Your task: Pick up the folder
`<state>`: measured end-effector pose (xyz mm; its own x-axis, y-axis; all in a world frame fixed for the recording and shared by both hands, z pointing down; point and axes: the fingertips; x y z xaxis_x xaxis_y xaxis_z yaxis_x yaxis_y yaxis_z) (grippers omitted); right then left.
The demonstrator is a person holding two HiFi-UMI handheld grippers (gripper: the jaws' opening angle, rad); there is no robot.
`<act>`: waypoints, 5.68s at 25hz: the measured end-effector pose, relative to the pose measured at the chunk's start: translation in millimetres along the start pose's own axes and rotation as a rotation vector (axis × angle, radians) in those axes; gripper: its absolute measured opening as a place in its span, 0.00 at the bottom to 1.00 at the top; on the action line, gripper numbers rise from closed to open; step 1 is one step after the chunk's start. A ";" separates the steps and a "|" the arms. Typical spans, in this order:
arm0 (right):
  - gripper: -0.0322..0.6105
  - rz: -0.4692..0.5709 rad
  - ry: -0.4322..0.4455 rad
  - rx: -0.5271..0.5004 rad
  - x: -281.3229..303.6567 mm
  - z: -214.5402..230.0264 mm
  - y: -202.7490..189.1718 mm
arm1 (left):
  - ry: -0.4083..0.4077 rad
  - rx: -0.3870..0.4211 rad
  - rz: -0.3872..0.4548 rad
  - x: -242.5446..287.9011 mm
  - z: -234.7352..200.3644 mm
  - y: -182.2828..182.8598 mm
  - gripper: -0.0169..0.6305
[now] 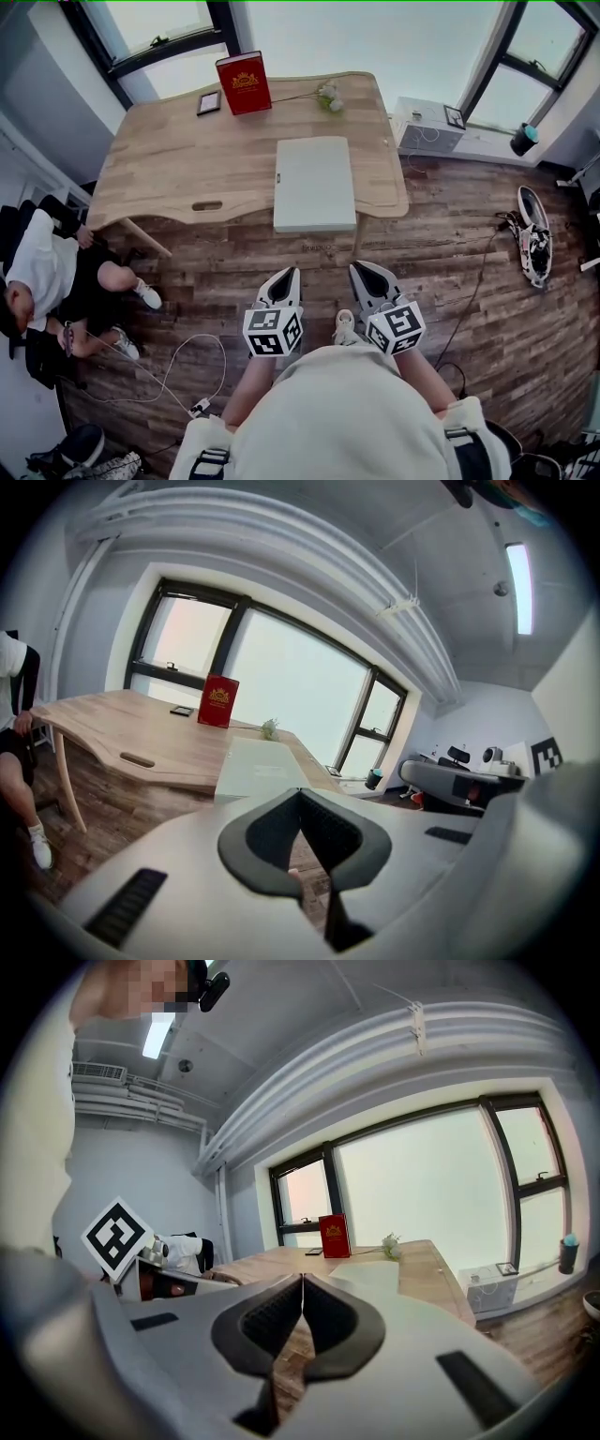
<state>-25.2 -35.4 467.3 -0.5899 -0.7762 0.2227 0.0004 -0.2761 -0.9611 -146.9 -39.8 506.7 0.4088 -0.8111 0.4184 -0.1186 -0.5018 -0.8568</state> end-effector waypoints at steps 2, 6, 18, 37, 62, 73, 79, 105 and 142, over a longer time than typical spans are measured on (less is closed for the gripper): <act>0.08 -0.002 0.012 0.000 5.9 9.4 4.8 | 0.005 -0.019 0.001 9.5 0.9 5.6 0.06; 0.08 -0.001 0.037 -0.002 16.6 30.5 13.8 | 0.029 -0.057 0.002 29.2 1.9 13.1 0.06; 0.08 -0.009 0.109 -0.022 50.2 93.5 25.2 | 0.130 -0.165 0.021 79.3 -8.1 24.1 0.06; 0.08 -0.018 0.177 -0.019 86.2 154.5 30.7 | 0.033 -0.751 0.089 146.7 -24.2 -3.6 0.06; 0.08 -0.048 0.054 0.036 77.1 184.8 12.3 | -0.142 -1.319 0.130 212.9 -67.0 -86.5 0.70; 0.08 -0.052 0.052 0.017 93.6 179.9 14.0 | -0.178 -1.340 0.128 235.7 -77.5 -76.4 0.71; 0.08 -0.059 0.049 0.008 104.9 180.7 16.3 | -0.195 -1.336 0.134 248.1 -84.1 -69.3 0.71; 0.08 -0.079 0.026 0.007 115.5 192.8 12.9 | -0.205 -1.327 0.118 272.8 -97.2 -63.9 0.64; 0.08 -0.045 0.047 0.019 50.4 166.7 1.3 | -0.298 -1.333 0.305 175.0 -54.9 -48.8 0.47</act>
<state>79.7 -169.3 504.5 -0.6271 -0.7354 0.2569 -0.0118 -0.3208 -0.9471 -119.2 -173.7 638.3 0.3657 -0.9296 0.0469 -0.9279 -0.3601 0.0968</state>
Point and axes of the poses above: the fingertips, and each gripper's own axes: x forward along the fingers, z to its right, y out of its top, and after that the axes turned 2 degrees about -z, right-handed
